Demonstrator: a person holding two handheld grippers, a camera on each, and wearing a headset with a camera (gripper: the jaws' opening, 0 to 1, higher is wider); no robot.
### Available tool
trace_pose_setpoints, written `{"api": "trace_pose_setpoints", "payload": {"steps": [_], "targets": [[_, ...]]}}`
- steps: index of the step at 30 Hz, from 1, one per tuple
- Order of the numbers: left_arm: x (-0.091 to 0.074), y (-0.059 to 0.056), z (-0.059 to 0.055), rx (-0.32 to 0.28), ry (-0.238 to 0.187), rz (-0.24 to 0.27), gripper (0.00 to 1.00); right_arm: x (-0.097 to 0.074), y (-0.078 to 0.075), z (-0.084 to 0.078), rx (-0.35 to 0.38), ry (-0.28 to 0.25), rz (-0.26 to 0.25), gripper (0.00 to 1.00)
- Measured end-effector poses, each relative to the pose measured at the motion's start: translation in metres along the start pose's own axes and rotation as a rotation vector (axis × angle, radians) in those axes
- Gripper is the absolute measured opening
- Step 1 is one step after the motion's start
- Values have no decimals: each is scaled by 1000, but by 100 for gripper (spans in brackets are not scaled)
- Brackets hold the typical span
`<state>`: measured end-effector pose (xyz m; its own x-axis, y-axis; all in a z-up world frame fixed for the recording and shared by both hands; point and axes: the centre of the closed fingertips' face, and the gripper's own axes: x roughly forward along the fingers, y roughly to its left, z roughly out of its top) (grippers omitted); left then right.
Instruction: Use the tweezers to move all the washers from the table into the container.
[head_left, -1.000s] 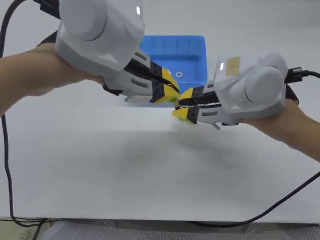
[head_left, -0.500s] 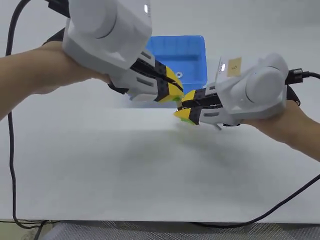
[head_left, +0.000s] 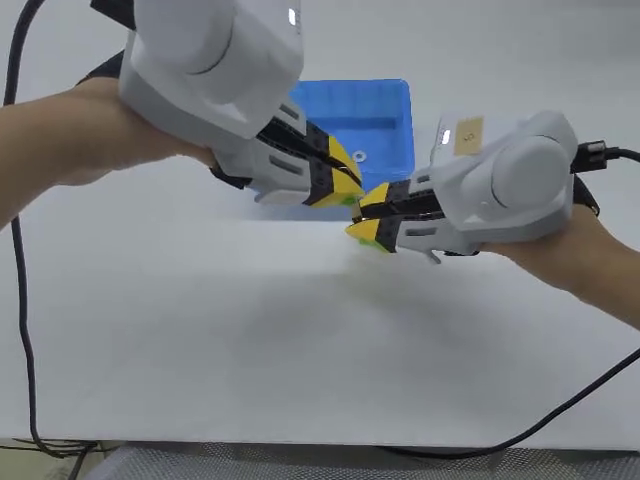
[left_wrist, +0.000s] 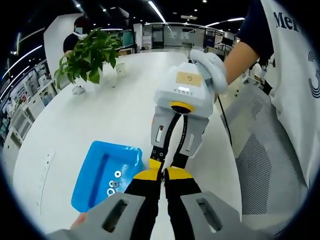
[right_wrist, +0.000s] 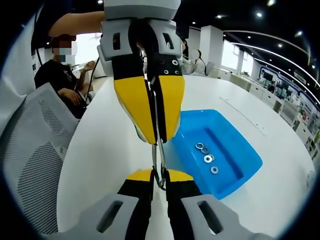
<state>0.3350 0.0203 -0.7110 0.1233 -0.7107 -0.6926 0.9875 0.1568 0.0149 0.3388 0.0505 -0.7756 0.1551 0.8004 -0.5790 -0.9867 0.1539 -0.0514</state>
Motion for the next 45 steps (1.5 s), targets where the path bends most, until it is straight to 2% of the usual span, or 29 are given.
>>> {"api": "trace_pose_setpoints", "payload": {"steps": [10, 14, 21, 24, 27, 34, 38, 45], "targets": [[-32, 0, 13, 11, -14, 33, 7, -10, 4, 33, -23, -46, -8, 10], [-42, 3, 19, 2, -29, 53, 7, -14, 0, 45, -36, -58, -19, 10], [-54, 8, 25, 20, -29, 70, 7, -17, -7, 59, -64, -71, -34, 10], [-57, 16, 26, 35, -20, 88, 7, -16, -14, 63, -95, -64, -43, 10], [-59, 25, 27, 41, -19, 98, 7, -14, -25, 67, -96, -73, -47, 10], [-58, 58, 27, 51, -17, 113, 7, -4, -54, 72, -94, -87, -62, 10], [-49, 73, 23, 39, -19, 110, 7, 2, -68, 65, -88, -79, -69, 10], [-26, 87, 7, 11, 8, 80, 7, 18, -78, 41, -59, -50, -52, 10]]}}
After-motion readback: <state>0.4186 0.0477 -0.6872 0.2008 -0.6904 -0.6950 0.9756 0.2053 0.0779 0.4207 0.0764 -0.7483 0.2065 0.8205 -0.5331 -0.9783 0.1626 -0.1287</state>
